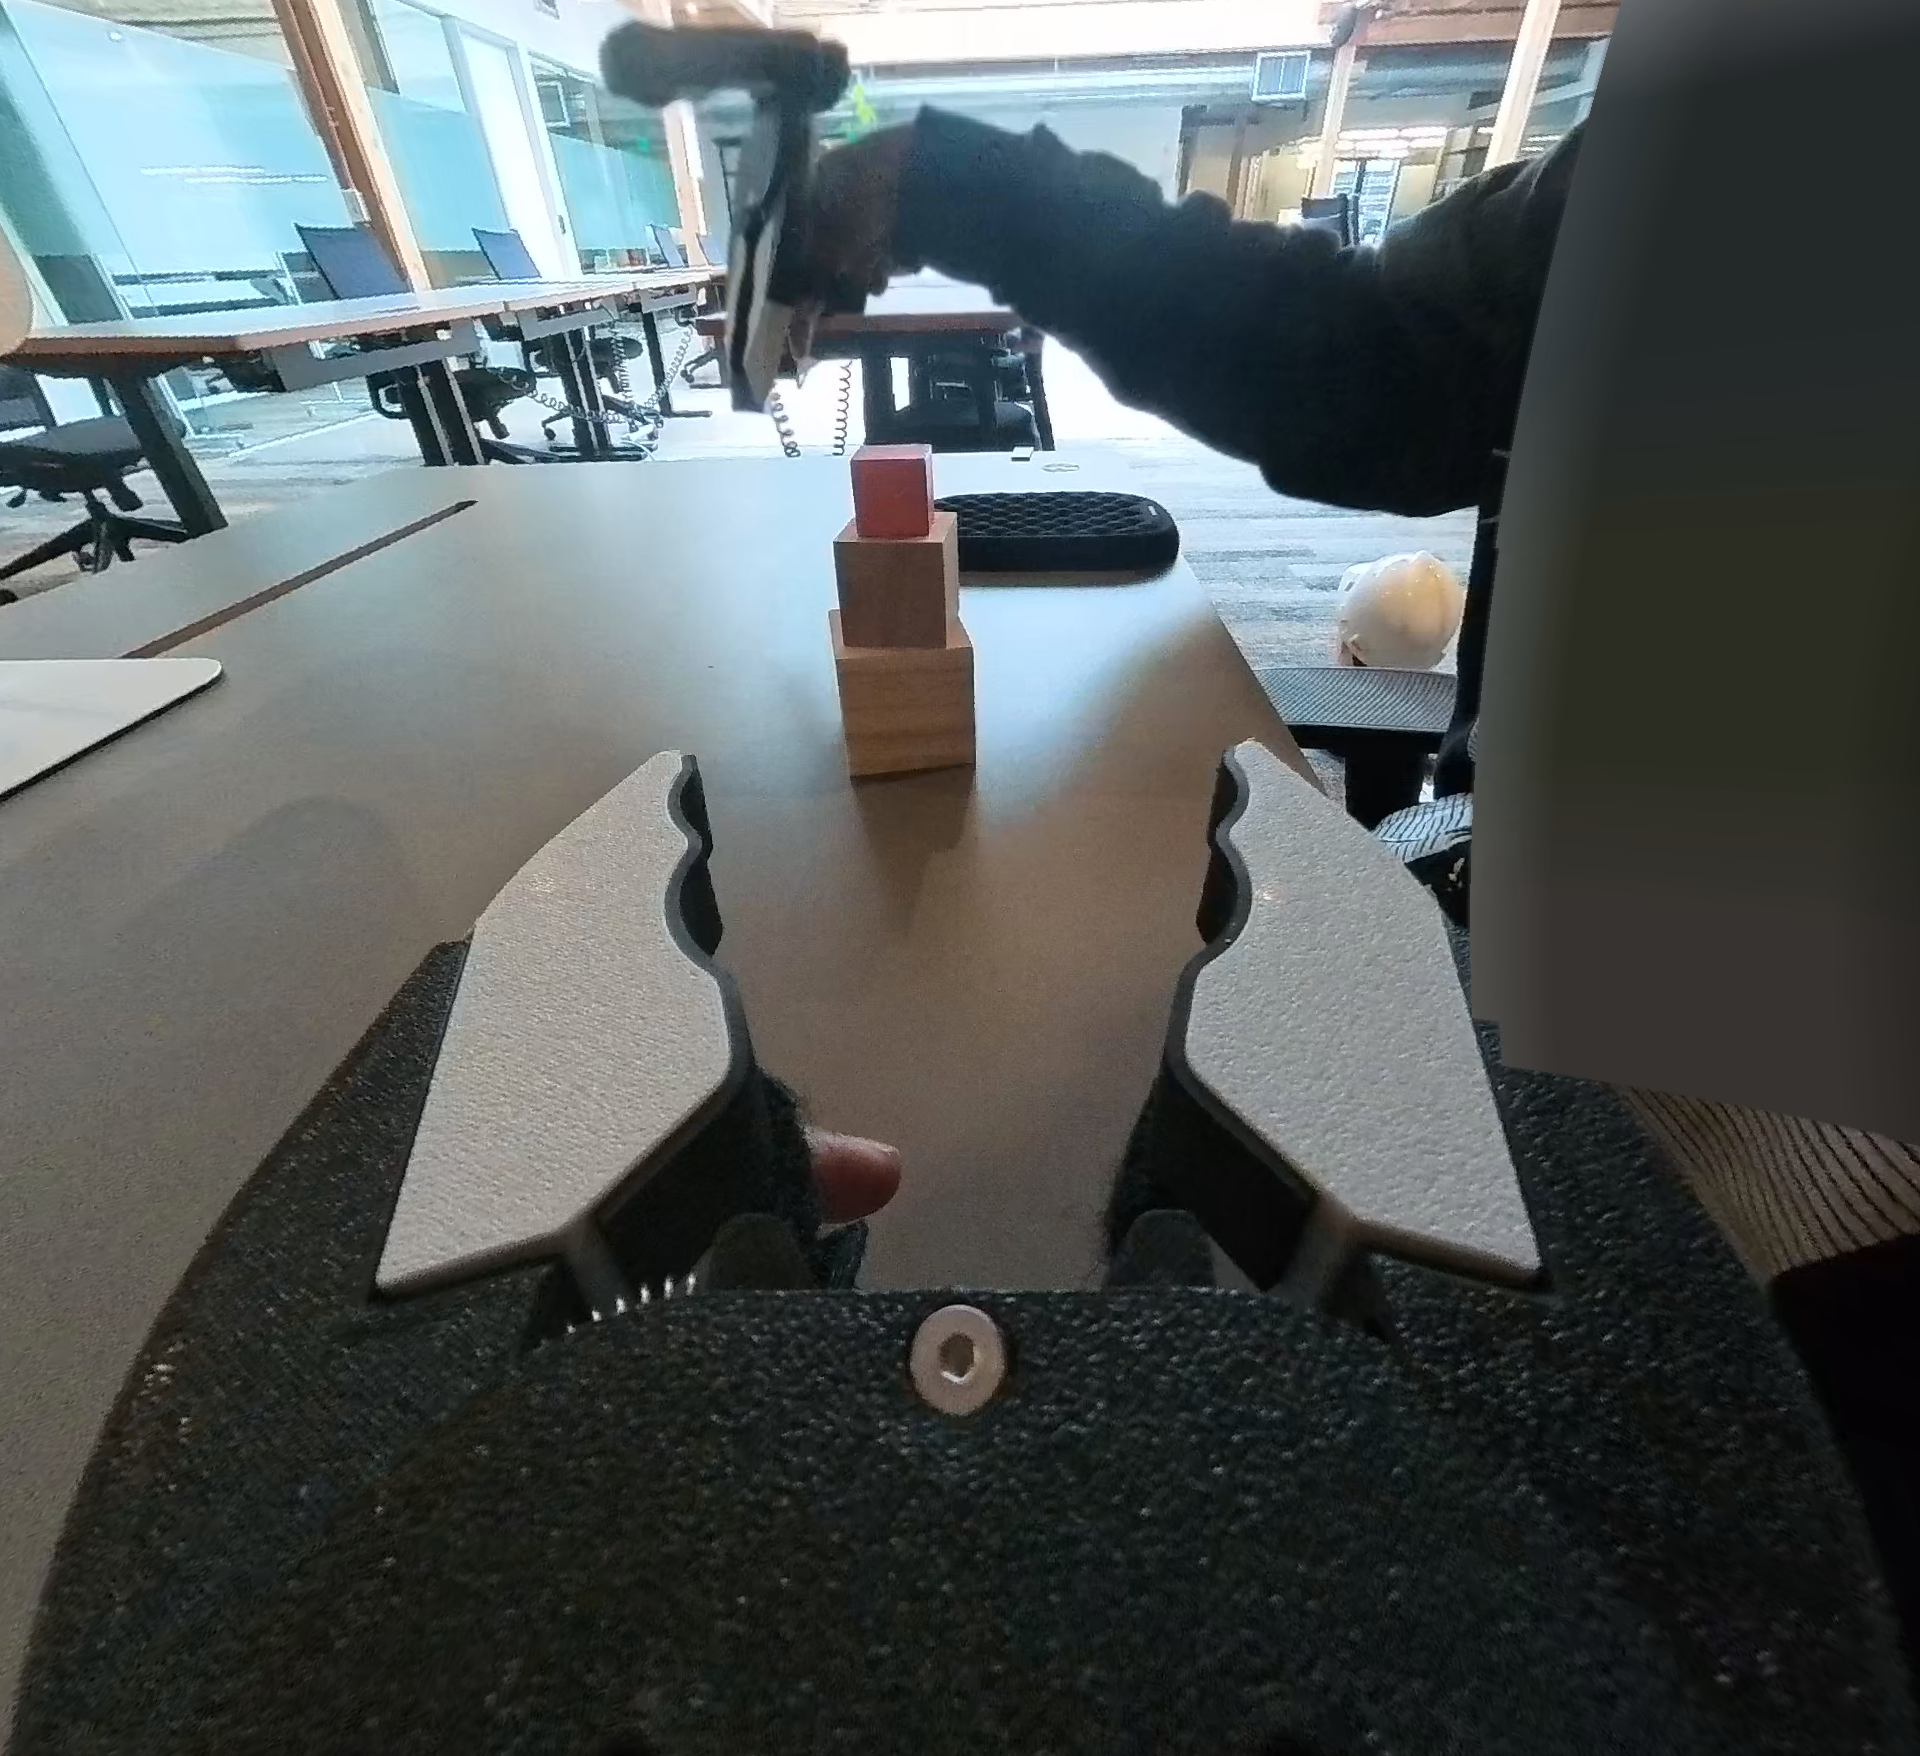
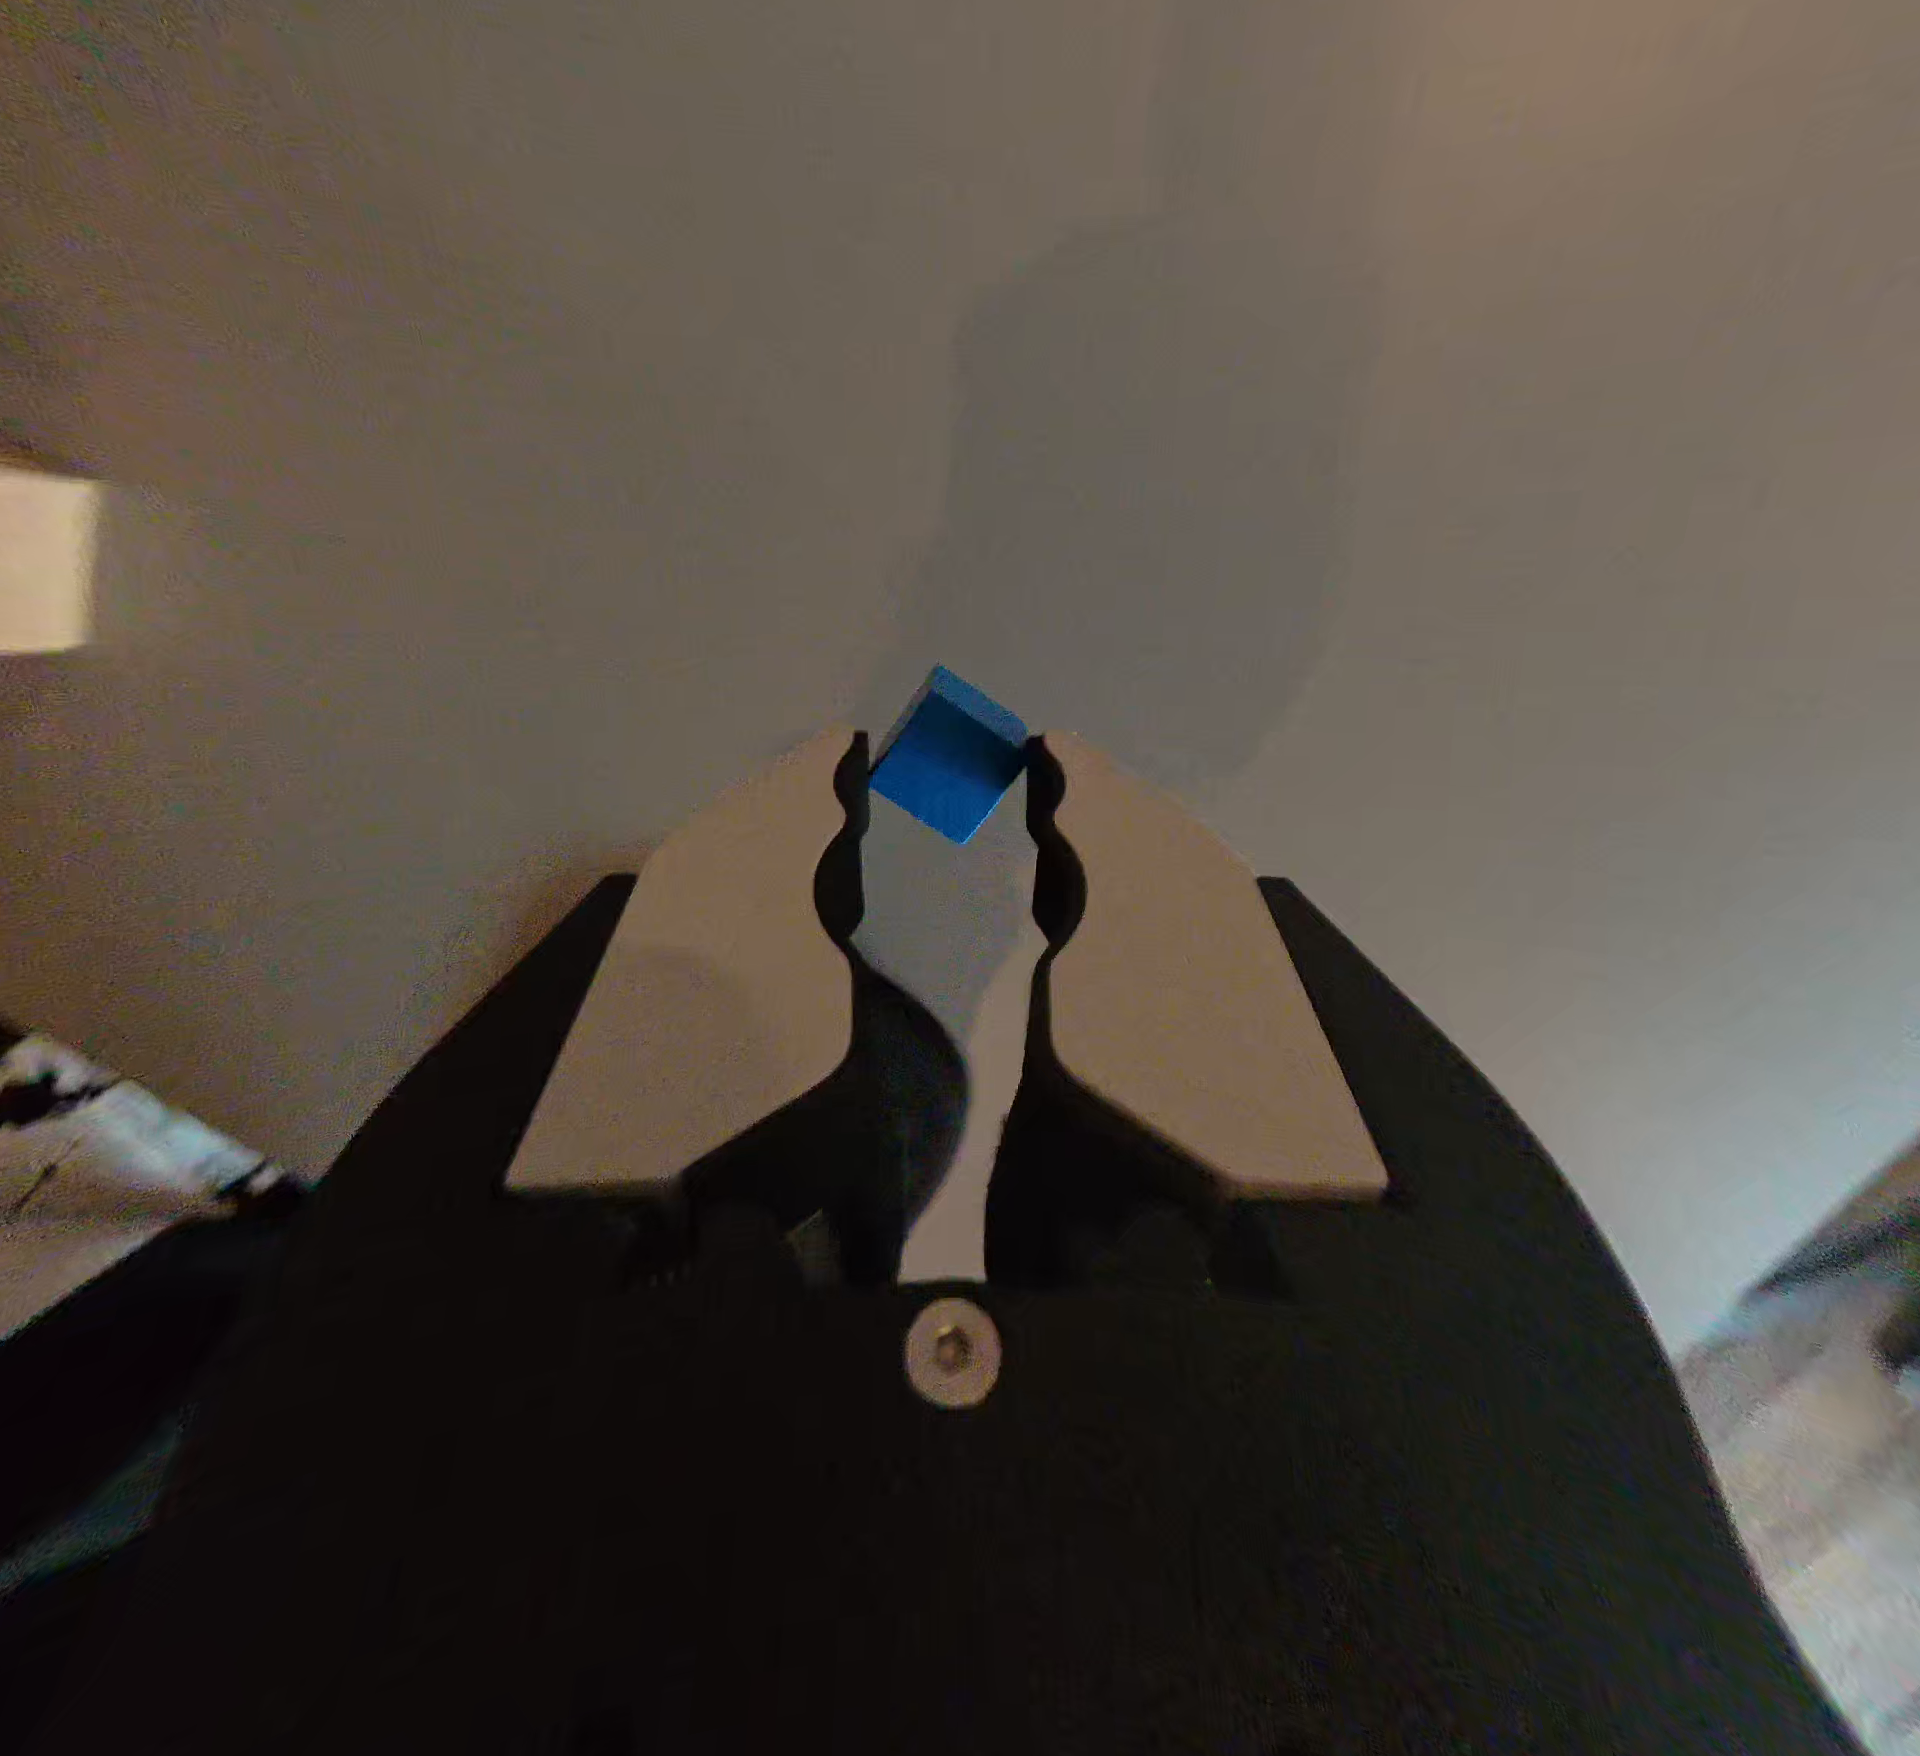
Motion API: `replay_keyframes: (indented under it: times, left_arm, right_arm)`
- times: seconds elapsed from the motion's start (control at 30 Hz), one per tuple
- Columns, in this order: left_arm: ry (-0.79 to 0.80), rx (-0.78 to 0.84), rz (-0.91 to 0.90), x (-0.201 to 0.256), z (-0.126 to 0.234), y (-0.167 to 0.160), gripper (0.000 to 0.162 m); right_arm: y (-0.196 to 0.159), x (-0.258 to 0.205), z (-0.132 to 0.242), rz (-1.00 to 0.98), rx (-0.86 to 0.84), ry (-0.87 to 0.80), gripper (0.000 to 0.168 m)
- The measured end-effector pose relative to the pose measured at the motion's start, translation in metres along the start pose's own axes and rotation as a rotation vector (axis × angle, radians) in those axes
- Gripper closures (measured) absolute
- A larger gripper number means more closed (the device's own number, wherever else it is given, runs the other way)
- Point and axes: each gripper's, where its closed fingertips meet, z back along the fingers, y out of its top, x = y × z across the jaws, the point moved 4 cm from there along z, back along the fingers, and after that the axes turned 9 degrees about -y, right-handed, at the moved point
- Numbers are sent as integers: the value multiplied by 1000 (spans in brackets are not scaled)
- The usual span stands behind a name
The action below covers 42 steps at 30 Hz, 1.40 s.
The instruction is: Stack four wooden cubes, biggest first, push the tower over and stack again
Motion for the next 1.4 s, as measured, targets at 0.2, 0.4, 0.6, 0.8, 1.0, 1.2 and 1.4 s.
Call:
replay_keyframes:
  times: [0.2, 0.4, 0.6, 0.8, 1.0, 1.2, 1.4]
  left_arm:
    - [2, 0, -2, 0, 0, 0, 71]
    - [4, 0, -4, 0, 0, 0, 71]
    - [3, -1, -5, 0, 0, 0, 71]
    - [2, -2, -5, 0, 0, 0, 71]
    - [2, -2, -2, 0, 0, 0, 71]
    - [2, -1, -2, 0, 0, 0, 71]
    - [2, -1, -1, 0, 0, 0, 71]
  right_arm:
    - [41, -126, 47, 392, 122, 162, 140]
    - [52, -225, 70, 718, 158, 213, 140]
    - [55, -272, 65, 902, 94, 205, 140]
    - [59, -280, 55, 954, 25, 167, 140]
    - [57, -281, 48, 965, -9, 171, 140]
    - [57, -283, 43, 973, -12, 177, 140]
    - [56, -283, 41, 973, -20, 190, 139]
